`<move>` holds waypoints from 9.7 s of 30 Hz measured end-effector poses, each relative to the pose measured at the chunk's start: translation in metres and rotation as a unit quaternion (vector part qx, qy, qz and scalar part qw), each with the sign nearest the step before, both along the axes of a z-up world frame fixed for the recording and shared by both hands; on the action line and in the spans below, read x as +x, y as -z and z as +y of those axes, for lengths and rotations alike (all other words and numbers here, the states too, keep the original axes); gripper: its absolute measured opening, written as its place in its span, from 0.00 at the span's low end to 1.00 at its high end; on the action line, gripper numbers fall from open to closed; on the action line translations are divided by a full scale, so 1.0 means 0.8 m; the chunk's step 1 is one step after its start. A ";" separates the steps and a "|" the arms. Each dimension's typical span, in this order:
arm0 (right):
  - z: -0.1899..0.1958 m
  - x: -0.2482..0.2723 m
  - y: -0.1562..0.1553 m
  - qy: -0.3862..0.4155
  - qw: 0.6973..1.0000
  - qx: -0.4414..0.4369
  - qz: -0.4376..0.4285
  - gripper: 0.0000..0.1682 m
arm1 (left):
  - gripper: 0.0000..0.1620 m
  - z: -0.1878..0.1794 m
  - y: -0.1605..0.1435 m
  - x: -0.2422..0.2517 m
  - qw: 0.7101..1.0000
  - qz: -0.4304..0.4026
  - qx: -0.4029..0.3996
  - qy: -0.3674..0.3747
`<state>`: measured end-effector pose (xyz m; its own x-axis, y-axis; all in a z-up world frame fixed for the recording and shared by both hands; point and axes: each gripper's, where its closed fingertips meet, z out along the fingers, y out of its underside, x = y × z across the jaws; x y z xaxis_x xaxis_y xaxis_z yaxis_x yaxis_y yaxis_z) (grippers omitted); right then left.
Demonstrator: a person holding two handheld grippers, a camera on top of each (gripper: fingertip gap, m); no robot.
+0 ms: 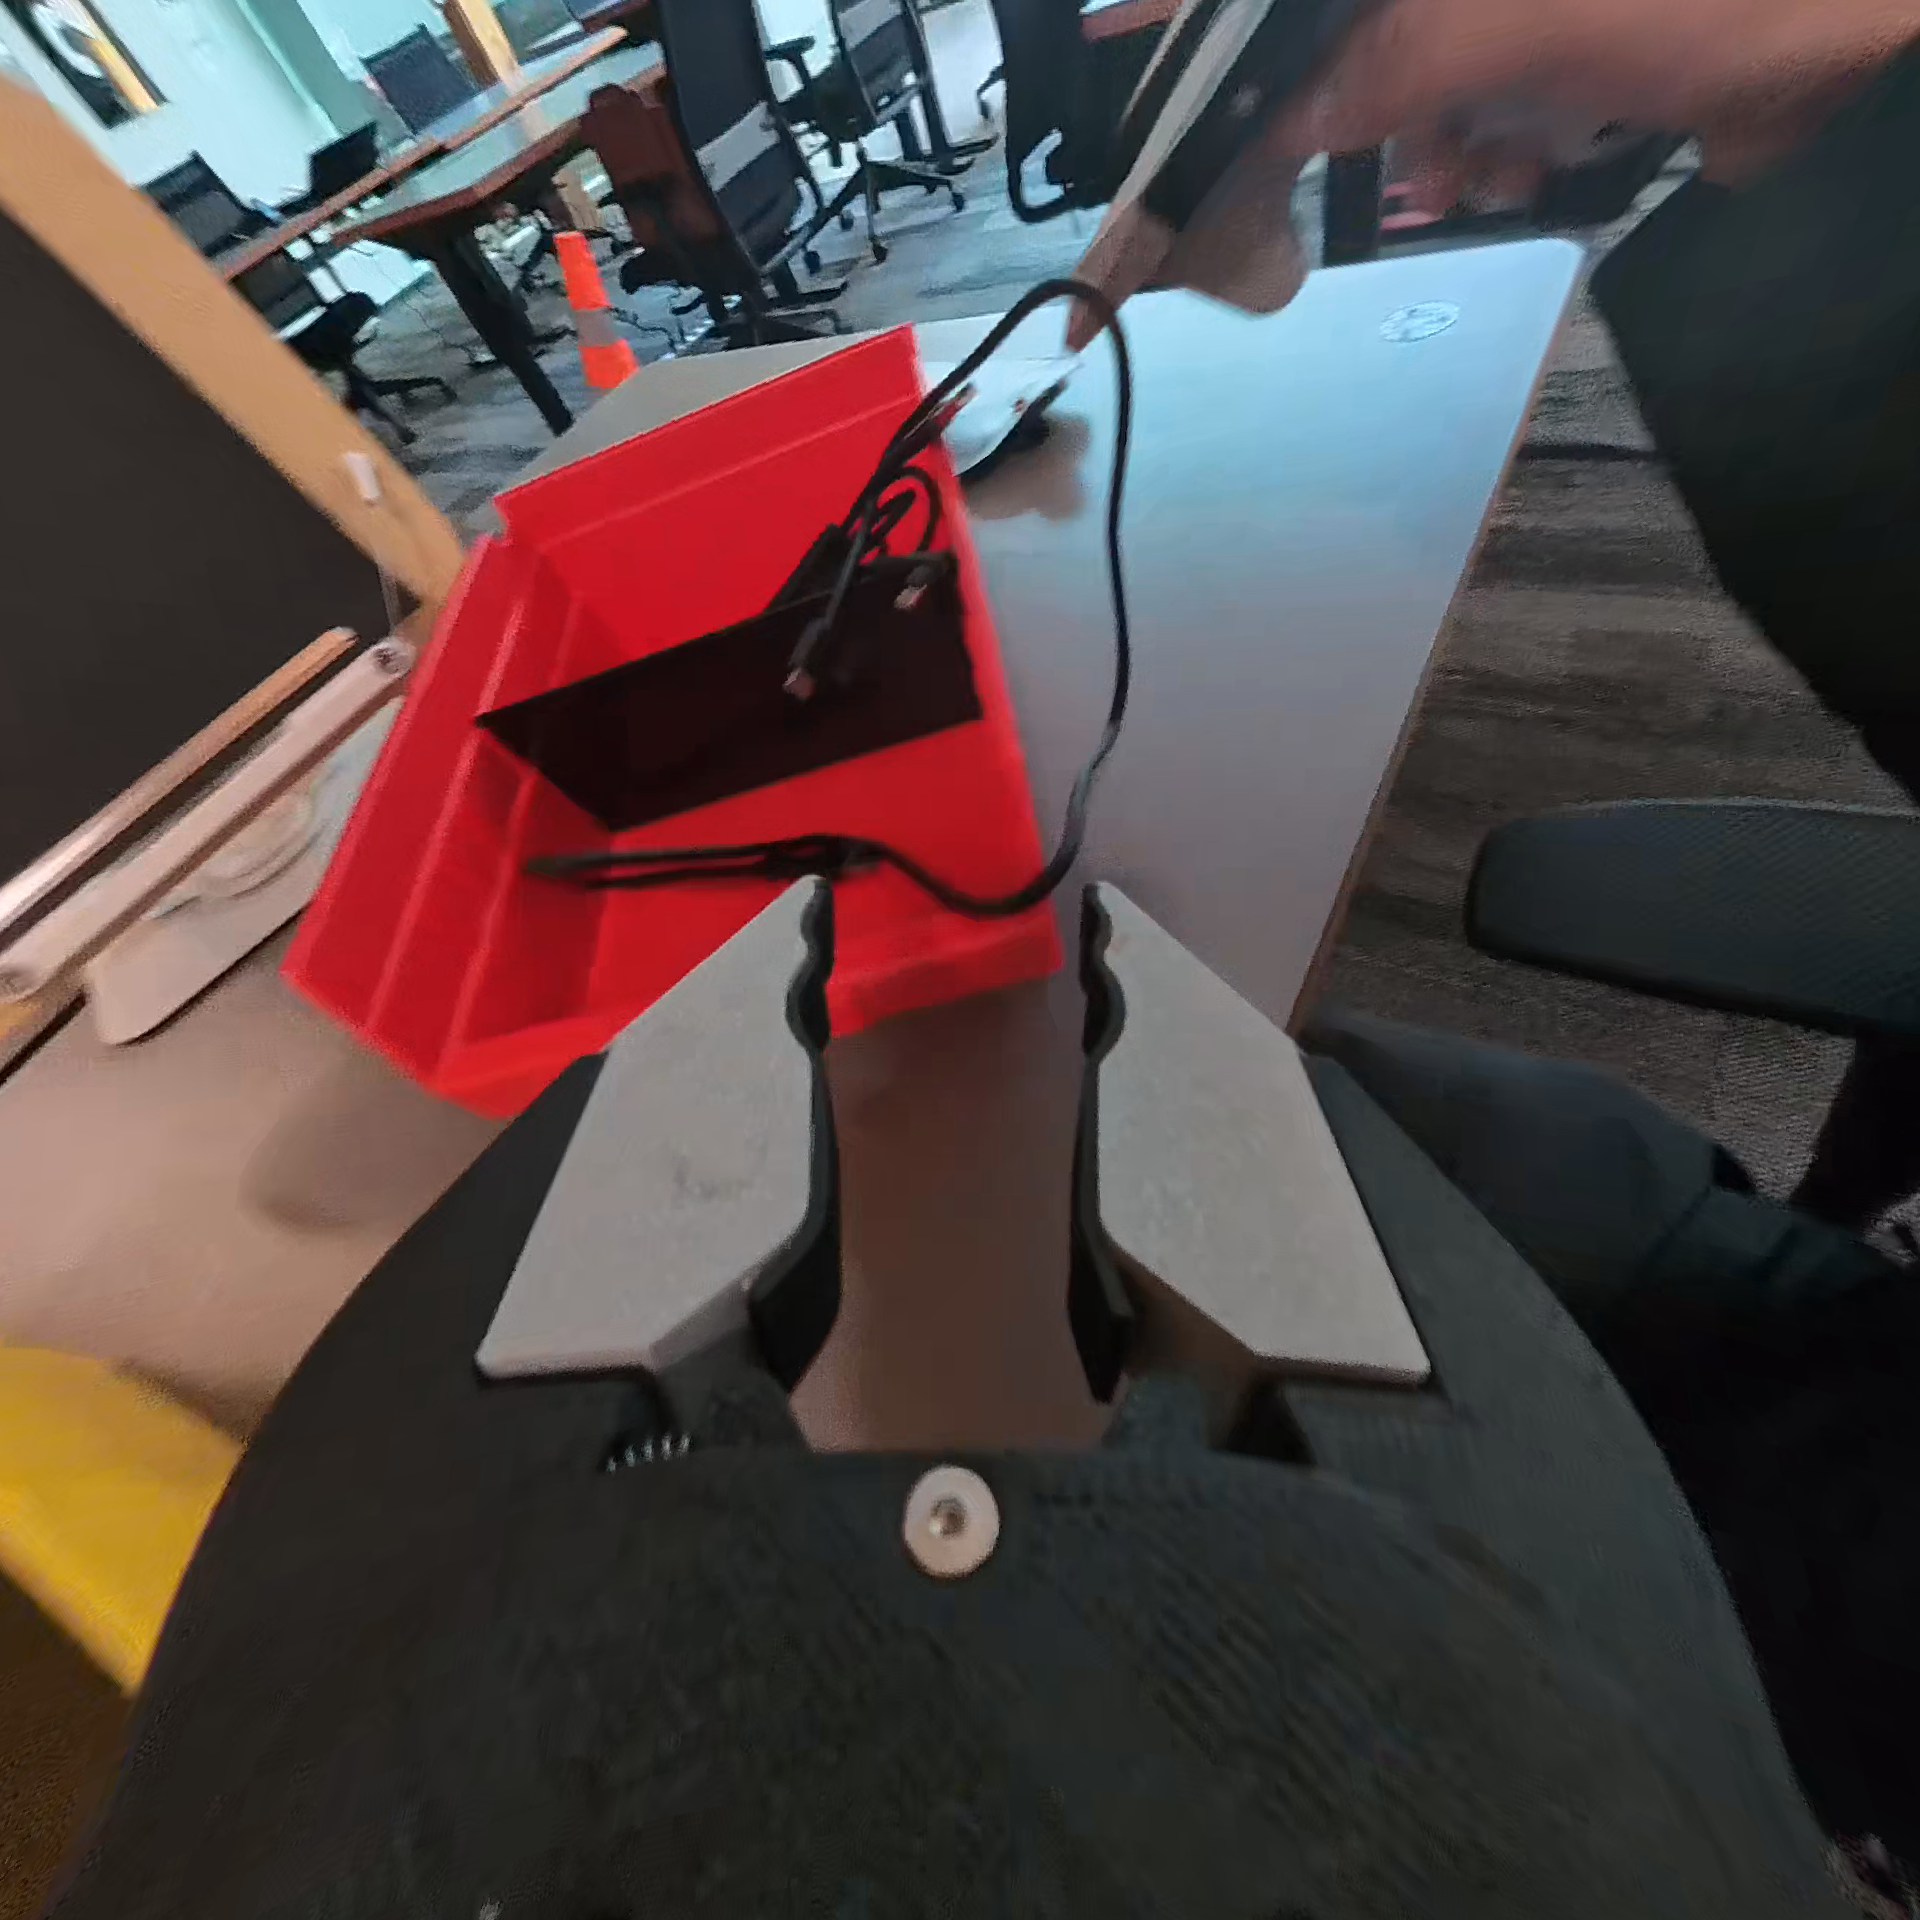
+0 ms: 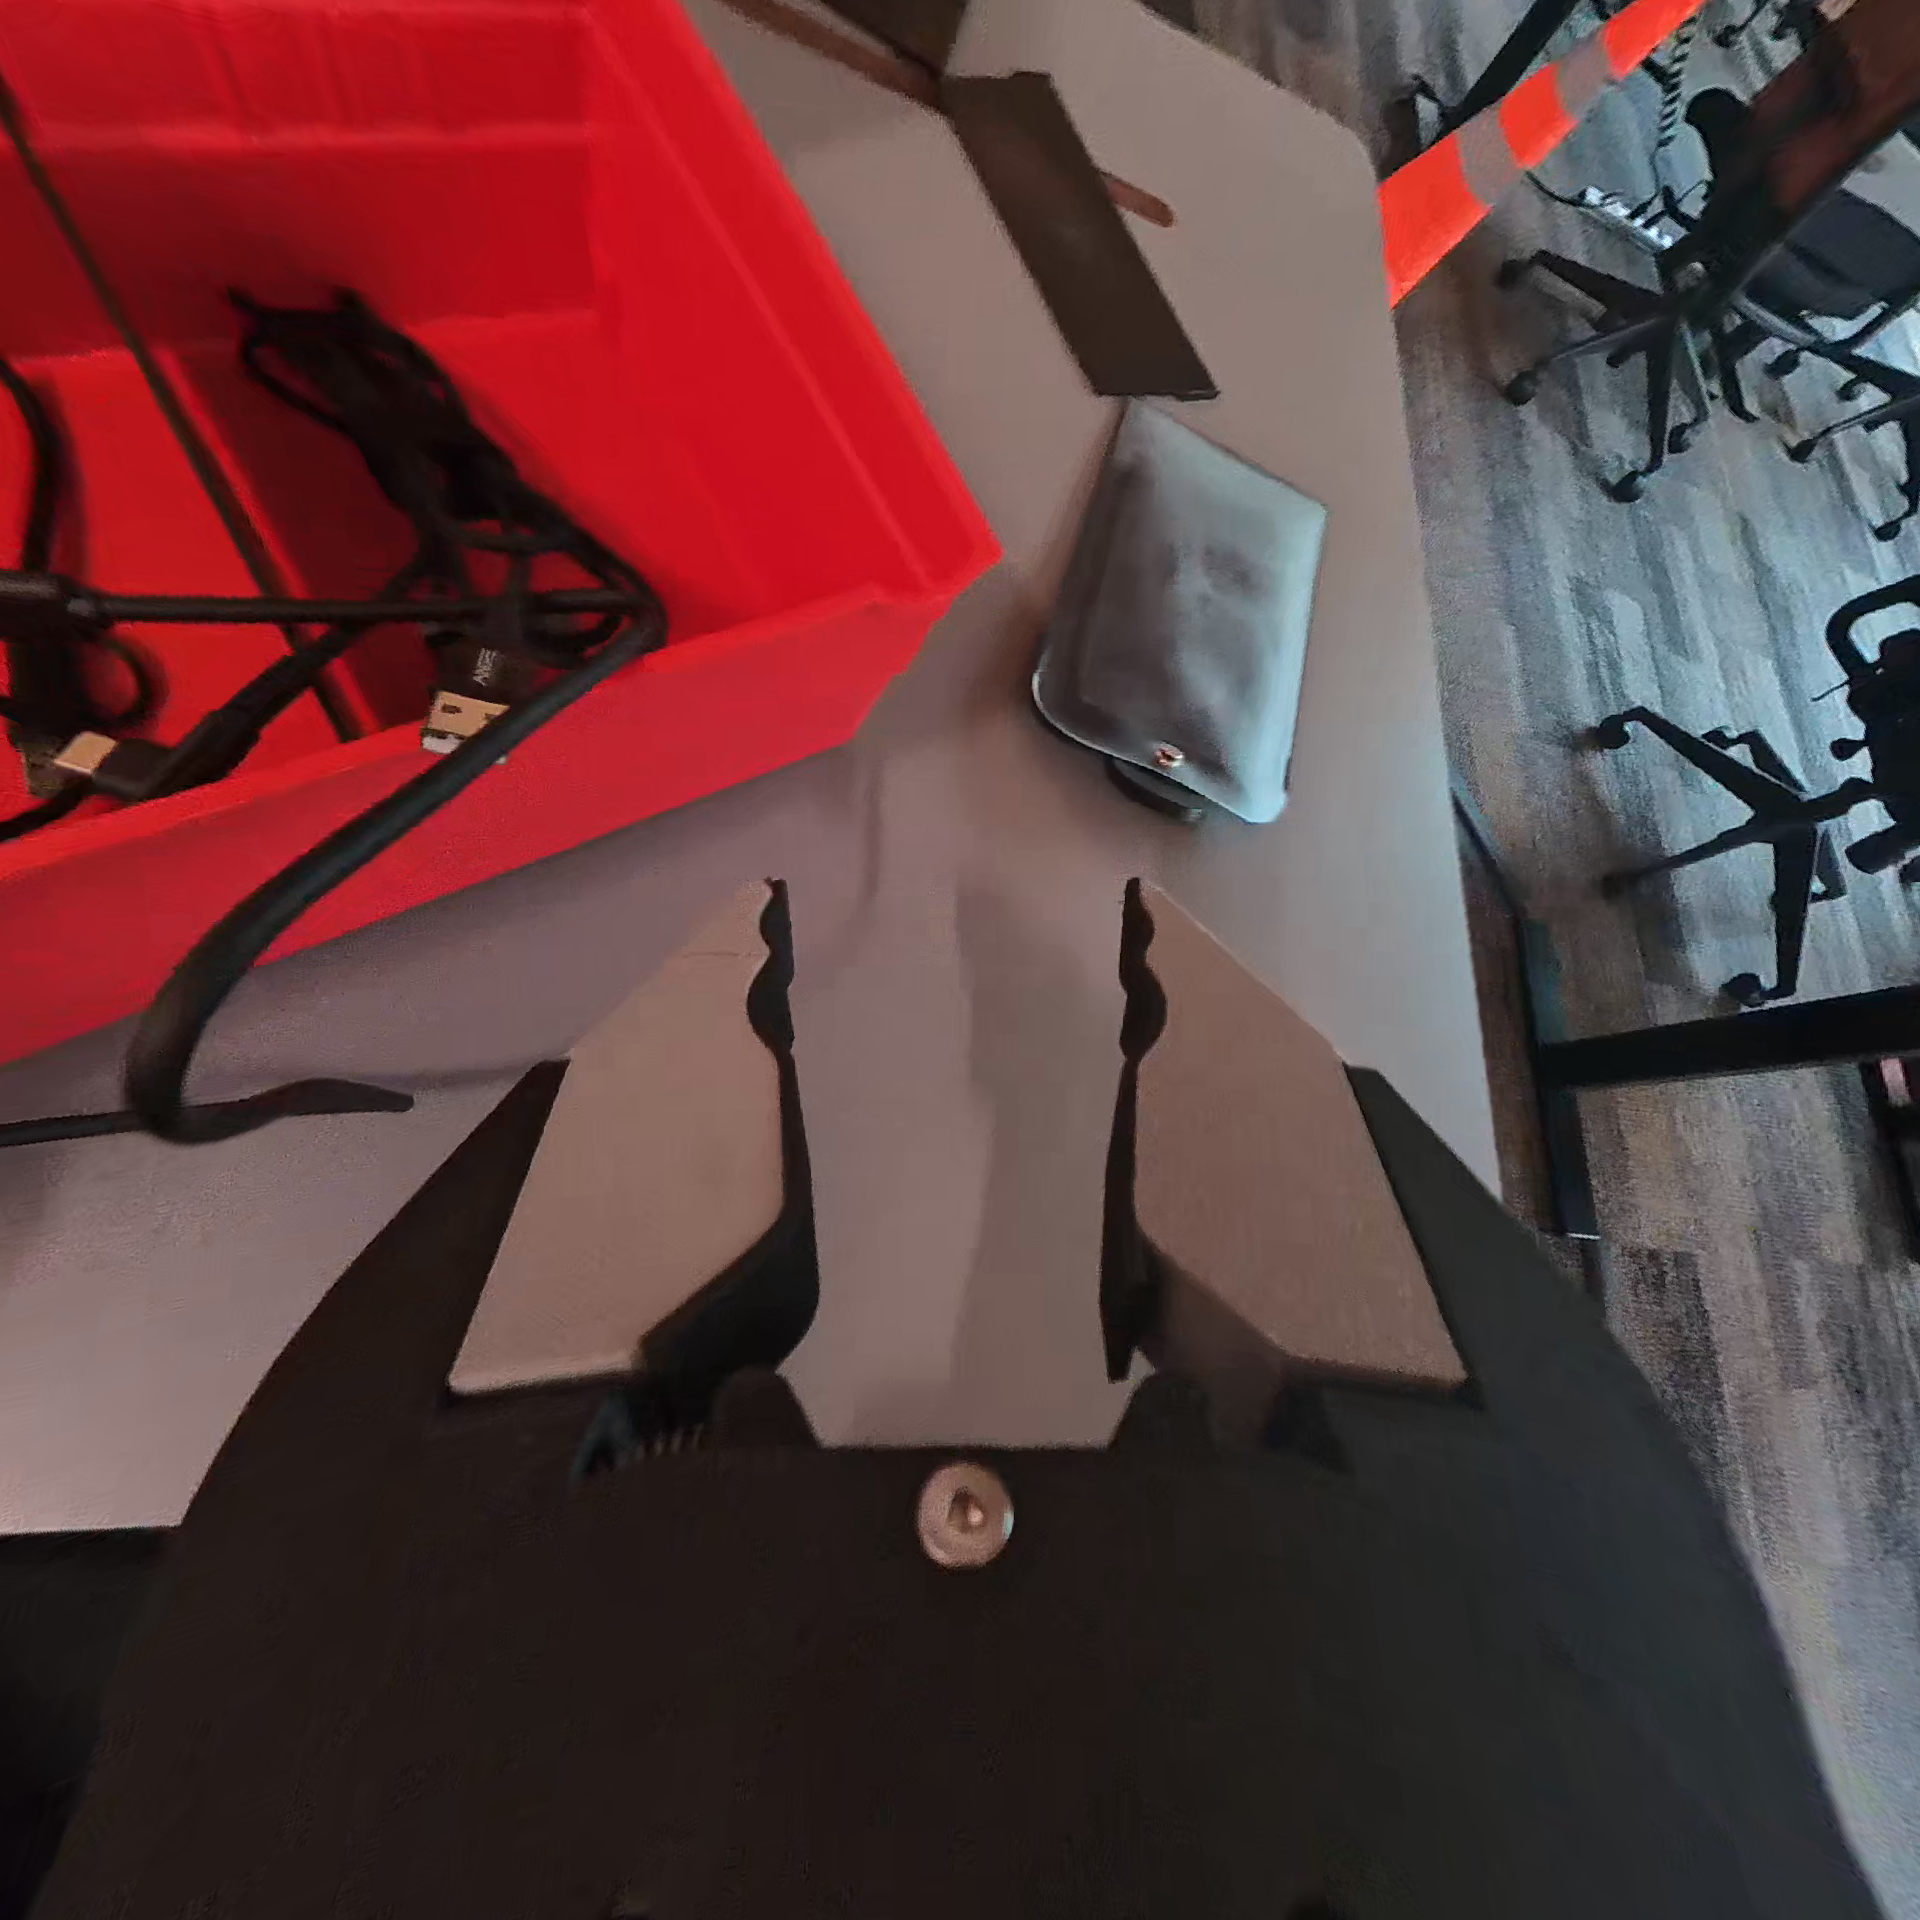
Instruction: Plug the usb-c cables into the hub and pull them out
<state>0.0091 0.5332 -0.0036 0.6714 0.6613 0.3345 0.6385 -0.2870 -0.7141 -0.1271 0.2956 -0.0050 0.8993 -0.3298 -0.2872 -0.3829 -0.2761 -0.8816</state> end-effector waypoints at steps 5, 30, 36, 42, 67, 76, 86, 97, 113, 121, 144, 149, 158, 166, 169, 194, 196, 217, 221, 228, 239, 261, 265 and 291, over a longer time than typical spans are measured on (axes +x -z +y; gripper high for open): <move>-0.046 -0.034 -0.043 -0.068 0.996 0.043 0.040 0.34 | 0.28 -0.049 -0.006 -0.084 0.996 0.021 0.012 -0.082; -0.206 -0.206 0.054 -0.311 0.943 0.036 -0.112 0.35 | 0.28 -0.089 0.049 -0.215 0.973 0.001 0.012 -0.231; -0.132 -0.117 0.055 -0.214 0.962 0.002 -0.170 0.50 | 0.39 -0.116 0.047 -0.242 0.971 -0.034 0.002 -0.235; -0.075 -0.057 0.023 -0.125 0.986 0.009 -0.109 0.36 | 0.29 -0.156 0.048 -0.303 0.953 -0.036 -0.001 -0.301; -0.152 -0.185 0.091 -0.249 0.963 -0.068 -0.075 0.40 | 0.03 -0.191 0.050 -0.392 0.894 -0.012 0.061 -0.443; -0.141 -0.130 0.042 -0.240 0.966 -0.091 -0.012 0.26 | 0.08 -0.174 0.051 -0.356 0.920 -0.098 0.034 -0.378; -0.294 -0.229 -0.011 -0.436 0.876 -0.149 0.145 0.31 | 0.12 -0.173 -0.032 -0.307 0.948 -0.072 0.079 -0.300; -0.220 -0.425 0.036 -0.390 0.902 -0.067 0.171 0.42 | 0.25 -0.082 -0.040 -0.259 0.969 -0.073 0.082 -0.220; -0.196 -0.474 0.099 -0.402 0.901 -0.089 0.138 0.33 | 0.21 -0.083 -0.022 -0.578 0.905 0.113 -0.088 -0.400; -0.206 -0.476 0.103 -0.417 0.896 -0.090 0.127 0.32 | 0.18 -0.042 0.018 -0.588 0.915 0.271 -0.214 -0.210; -0.234 -0.478 0.109 -0.449 0.878 -0.115 0.118 0.30 | 0.17 -0.029 0.075 -0.638 0.873 0.287 -0.388 -0.075; -0.232 -0.477 0.109 -0.447 0.879 -0.117 0.118 0.29 | 0.06 -0.031 0.066 -0.637 0.848 0.360 -0.386 -0.056; -0.233 -0.475 0.102 -0.449 0.878 -0.111 0.126 0.28 | 0.04 -0.082 -0.050 -0.584 0.846 0.430 -0.305 -0.076; -0.215 -0.472 0.091 -0.432 0.884 -0.106 0.145 0.26 | 0.04 -0.071 -0.270 -0.528 0.872 0.449 -0.090 -0.174; -0.204 -0.468 0.078 -0.421 0.887 -0.096 0.165 0.26 | 0.04 -0.048 -0.360 -0.491 0.893 0.372 0.076 -0.242; -0.157 -0.426 -0.030 -0.391 0.858 0.022 0.333 0.26 | 0.04 0.150 0.008 -0.285 0.970 0.182 0.066 -0.147; -0.152 -0.428 -0.023 -0.381 0.872 0.046 0.305 0.22 | 0.04 0.149 0.015 -0.277 0.975 0.170 0.054 -0.135; -0.161 -0.436 0.011 -0.402 0.837 -0.156 0.337 0.05 | 0.04 0.150 0.040 -0.260 0.986 0.117 0.038 -0.112; -0.163 -0.434 0.006 -0.404 0.803 -0.222 0.379 0.06 | 0.04 0.146 0.036 -0.257 0.992 0.079 0.024 -0.098; -0.163 -0.433 0.008 -0.403 0.799 -0.231 0.382 0.06 | 0.04 0.146 0.040 -0.253 0.995 0.043 0.009 -0.089; -0.160 -0.435 0.017 -0.402 0.848 -0.122 0.322 0.05 | 0.04 0.146 0.044 -0.249 0.996 0.013 0.000 -0.083; -0.155 -0.431 0.029 -0.398 0.859 -0.117 0.299 0.05 | 0.04 0.149 0.055 -0.260 0.994 0.040 -0.009 -0.104; -0.154 -0.429 0.031 -0.398 0.861 -0.119 0.295 0.05 | 0.04 0.150 0.057 -0.257 0.994 0.039 -0.012 -0.105; -0.154 -0.431 0.024 -0.364 0.815 -0.225 0.391 0.04 | 0.05 0.149 0.058 -0.254 0.994 -0.069 -0.041 -0.080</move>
